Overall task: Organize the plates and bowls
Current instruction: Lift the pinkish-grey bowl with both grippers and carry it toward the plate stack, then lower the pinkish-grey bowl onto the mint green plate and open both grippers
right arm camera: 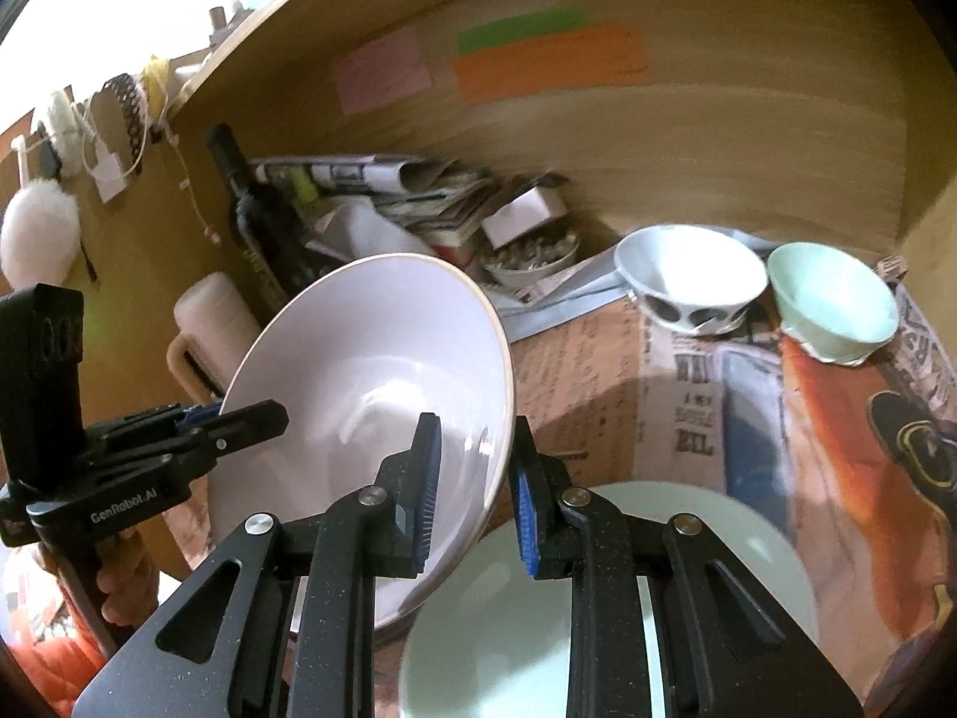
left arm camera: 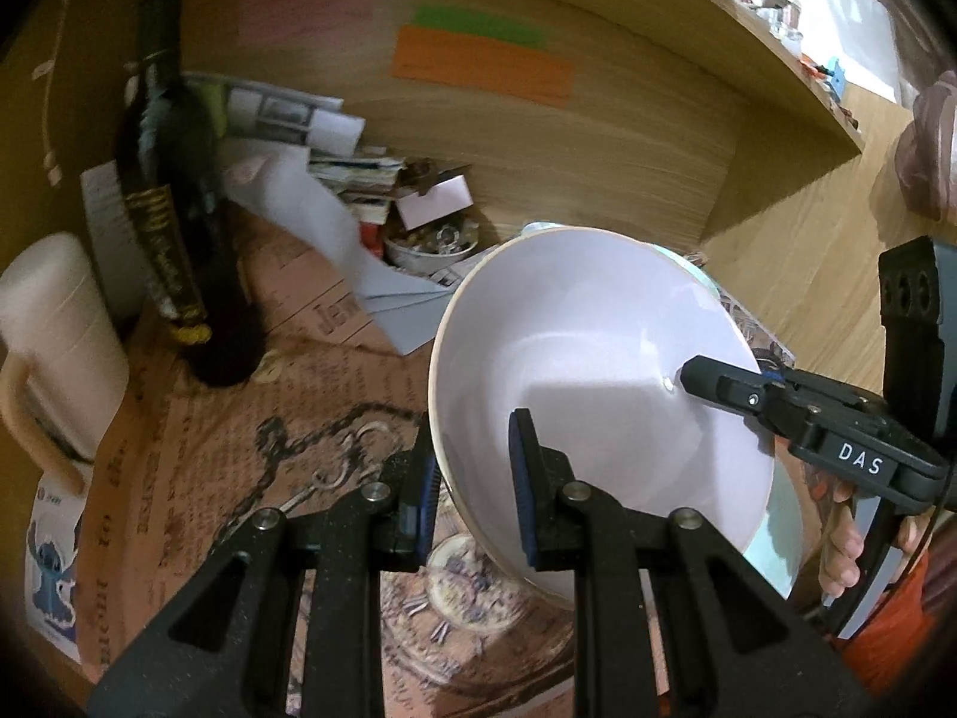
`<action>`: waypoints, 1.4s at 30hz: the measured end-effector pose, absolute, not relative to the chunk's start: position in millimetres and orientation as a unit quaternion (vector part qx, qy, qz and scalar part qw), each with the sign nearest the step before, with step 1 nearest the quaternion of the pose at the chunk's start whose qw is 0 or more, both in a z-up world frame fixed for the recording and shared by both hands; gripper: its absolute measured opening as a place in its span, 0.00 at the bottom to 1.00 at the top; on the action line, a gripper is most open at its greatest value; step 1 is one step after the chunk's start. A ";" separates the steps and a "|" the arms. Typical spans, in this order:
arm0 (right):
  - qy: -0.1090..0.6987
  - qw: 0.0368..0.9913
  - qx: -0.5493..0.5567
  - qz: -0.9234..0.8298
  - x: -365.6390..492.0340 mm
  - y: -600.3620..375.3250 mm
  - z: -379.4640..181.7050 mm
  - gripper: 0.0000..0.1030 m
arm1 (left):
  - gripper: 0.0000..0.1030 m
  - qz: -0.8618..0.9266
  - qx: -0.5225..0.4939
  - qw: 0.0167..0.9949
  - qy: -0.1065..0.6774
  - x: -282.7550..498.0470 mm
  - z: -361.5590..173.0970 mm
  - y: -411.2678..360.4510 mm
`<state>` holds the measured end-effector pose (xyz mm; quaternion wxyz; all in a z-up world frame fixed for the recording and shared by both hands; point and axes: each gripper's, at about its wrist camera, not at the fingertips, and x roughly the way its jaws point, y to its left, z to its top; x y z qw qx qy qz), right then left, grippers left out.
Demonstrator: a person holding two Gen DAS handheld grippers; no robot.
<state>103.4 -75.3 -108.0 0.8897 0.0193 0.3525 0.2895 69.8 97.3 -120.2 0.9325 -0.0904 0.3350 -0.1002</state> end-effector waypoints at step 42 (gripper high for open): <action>0.437 0.848 -0.061 0.292 105.3 -13.7 -160.7 0.22 | 0.21 -0.065 -0.124 0.901 0.411 43.4 -175.5 141.4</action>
